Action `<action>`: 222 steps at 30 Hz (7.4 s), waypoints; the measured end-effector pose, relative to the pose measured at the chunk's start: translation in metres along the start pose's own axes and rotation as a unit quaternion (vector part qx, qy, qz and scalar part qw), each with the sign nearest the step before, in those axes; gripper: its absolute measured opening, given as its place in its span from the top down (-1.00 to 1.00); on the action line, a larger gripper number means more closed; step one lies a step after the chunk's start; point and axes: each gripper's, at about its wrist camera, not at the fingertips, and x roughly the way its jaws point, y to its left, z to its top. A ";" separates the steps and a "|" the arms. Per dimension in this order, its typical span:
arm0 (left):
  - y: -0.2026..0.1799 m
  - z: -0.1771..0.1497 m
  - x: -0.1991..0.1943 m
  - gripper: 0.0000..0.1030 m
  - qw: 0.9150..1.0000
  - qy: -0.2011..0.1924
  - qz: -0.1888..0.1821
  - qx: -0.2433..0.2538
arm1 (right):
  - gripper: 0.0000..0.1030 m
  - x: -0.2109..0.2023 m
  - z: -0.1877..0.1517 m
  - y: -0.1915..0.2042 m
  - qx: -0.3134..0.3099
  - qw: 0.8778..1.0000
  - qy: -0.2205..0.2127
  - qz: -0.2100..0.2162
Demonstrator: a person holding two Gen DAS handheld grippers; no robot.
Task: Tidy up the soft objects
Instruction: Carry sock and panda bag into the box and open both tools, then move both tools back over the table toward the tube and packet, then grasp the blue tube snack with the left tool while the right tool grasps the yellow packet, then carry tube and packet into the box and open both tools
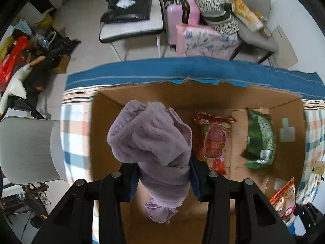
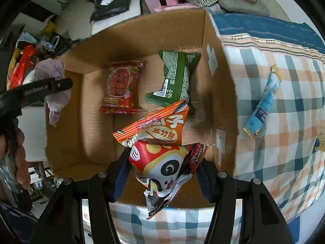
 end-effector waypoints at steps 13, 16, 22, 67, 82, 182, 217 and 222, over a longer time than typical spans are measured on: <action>-0.005 0.032 0.043 0.17 0.999 0.045 0.001 0.011 | -0.27 0.043 0.016 -0.002 0.010 0.999 0.023 -0.026; -0.003 0.033 0.041 0.15 0.999 0.043 0.001 0.006 | -0.36 0.040 0.015 0.001 0.002 0.999 0.021 -0.030; 0.007 0.029 0.024 -0.41 0.999 0.028 -0.010 -0.015 | -0.63 0.018 0.011 0.008 -0.007 0.999 0.008 -0.030; -0.047 -0.169 -0.179 -0.91 0.989 -0.146 -0.024 -0.021 | -1.00 -0.152 -0.095 -0.039 -0.048 0.988 -0.145 -0.008; -0.299 -0.104 -0.073 -0.91 0.989 -0.057 -0.025 0.135 | -1.00 -0.123 -0.117 -0.411 0.241 0.950 -0.151 -0.130; -0.004 -0.101 -0.100 0.74 0.996 -0.057 -0.065 -0.026 | -0.36 -0.084 -0.022 0.039 -0.046 0.995 -0.052 0.076; 0.017 -0.059 0.041 0.62 0.986 0.129 -0.093 -0.048 | -0.35 0.033 0.033 0.059 -0.031 0.999 0.035 0.023; 0.022 -0.063 0.030 0.52 0.988 0.118 -0.085 -0.058 | -0.35 0.030 0.033 0.055 -0.037 0.999 0.033 0.005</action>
